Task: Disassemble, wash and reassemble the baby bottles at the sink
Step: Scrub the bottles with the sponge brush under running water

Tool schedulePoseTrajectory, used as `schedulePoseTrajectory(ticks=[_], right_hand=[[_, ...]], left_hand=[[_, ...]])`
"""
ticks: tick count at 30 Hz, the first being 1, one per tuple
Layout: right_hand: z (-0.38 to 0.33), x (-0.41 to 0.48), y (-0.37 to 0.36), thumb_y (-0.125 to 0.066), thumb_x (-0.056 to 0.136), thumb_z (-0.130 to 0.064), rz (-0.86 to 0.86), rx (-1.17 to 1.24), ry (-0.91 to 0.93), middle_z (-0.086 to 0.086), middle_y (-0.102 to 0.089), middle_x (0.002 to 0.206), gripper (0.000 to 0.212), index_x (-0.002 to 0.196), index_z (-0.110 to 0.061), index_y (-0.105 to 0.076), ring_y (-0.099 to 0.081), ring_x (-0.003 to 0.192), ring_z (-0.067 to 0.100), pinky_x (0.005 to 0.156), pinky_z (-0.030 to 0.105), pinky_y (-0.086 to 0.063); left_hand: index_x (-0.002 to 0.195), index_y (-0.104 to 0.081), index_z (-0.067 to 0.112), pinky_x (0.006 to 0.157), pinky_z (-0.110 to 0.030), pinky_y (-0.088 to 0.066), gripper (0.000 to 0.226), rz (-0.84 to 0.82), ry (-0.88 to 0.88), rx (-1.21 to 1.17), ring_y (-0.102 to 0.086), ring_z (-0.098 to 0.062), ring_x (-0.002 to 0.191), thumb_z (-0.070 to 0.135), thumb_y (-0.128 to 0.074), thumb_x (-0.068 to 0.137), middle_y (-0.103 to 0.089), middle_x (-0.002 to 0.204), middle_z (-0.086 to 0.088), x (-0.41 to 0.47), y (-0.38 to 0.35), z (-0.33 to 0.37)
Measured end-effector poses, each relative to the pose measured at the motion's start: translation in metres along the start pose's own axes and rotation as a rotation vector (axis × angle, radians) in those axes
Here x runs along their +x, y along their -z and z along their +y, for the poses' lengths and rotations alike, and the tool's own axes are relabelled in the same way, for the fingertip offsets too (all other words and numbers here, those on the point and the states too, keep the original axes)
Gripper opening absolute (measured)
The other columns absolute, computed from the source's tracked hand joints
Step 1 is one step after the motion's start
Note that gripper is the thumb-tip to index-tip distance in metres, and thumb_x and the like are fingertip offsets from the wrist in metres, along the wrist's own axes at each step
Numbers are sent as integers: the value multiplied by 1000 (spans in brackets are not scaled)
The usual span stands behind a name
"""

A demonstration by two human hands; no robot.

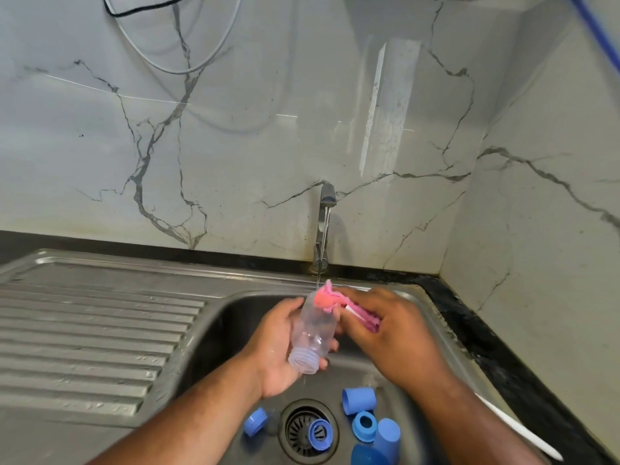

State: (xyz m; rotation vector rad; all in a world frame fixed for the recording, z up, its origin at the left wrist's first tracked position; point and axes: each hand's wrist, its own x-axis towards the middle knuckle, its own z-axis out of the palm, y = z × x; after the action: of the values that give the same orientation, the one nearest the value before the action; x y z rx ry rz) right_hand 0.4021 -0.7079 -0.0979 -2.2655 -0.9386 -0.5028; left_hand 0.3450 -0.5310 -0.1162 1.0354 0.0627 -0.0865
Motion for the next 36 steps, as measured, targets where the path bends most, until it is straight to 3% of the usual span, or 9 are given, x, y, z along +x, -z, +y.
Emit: schedulePoseTrajectory(ticks=[3,6,12,16,21,24,27,33,36], right_hand=[[-2,-1,1,-60,92,-56,-161,21,92,-14,-60,88,36,127,-50,-64,-57,73,6,63,28,-50],[0,1,1,-60,92,-56,-47,-19,20,-15,-59,85,32,121,-47,-68,-55,72,3,63,30,-49],[-4,-2,-4,-66,92,-52,-190,52,85,-17,-59,86,33,125,-50,-65,-56,72,5,62,20,-42],[0,0,-4,-61,94,-51,-34,-38,-42,-14,-58,88,32,126,-49,-64,-54,74,2,63,25,-45],[-7,-2,-6,-64,89,-57,-199,69,81,-14,-60,86,20,102,-71,-60,-57,72,5,61,25,-44],[1,2,-2,-62,94,-53,-3,-58,-44,-14,-55,84,24,117,-56,-66,-52,72,2,60,23,-37],[-4,-1,-2,-64,91,-54,-155,46,19,-14,-60,85,25,115,-51,-68,-56,72,4,62,23,-43],[11,4,19,-61,94,-53,35,-80,-148,-14,-59,87,32,126,-53,-63,-54,72,5,65,31,-49],[10,5,18,-67,92,-47,84,34,-132,-12,-60,83,35,126,-55,-62,-55,72,6,63,31,-47]], left_hand=[[102,-78,13,63,-37,-52,42,-29,4,57,-65,-24,79,45,-54,90,-70,101,-18,-1,-2,0],[107,-79,14,66,-36,-57,41,-18,33,77,-66,-23,85,47,-68,86,-71,102,-14,1,1,-1],[115,-68,7,52,-29,-45,61,38,62,-8,-58,-18,65,57,-35,103,-67,82,-12,7,9,-2],[123,-67,5,53,-31,-49,55,17,56,58,-62,-23,71,48,-39,105,-67,94,-17,11,11,-5],[111,-72,6,55,-32,-49,52,-35,50,87,-61,-22,69,48,-42,101,-66,96,-20,9,10,-7],[120,-69,9,58,-34,-50,51,-33,55,98,-63,-25,75,49,-44,101,-66,100,-19,11,9,-8],[105,-77,17,60,-36,-50,39,-45,31,128,-63,-27,79,40,-46,104,-66,103,-20,9,6,-9],[124,-68,20,98,-46,-55,49,16,-141,464,-70,-26,107,54,-70,88,-75,114,-6,15,18,-12],[126,-65,26,106,-45,-52,52,-4,-229,731,-69,-11,111,34,-86,80,-74,117,5,16,19,-15]])
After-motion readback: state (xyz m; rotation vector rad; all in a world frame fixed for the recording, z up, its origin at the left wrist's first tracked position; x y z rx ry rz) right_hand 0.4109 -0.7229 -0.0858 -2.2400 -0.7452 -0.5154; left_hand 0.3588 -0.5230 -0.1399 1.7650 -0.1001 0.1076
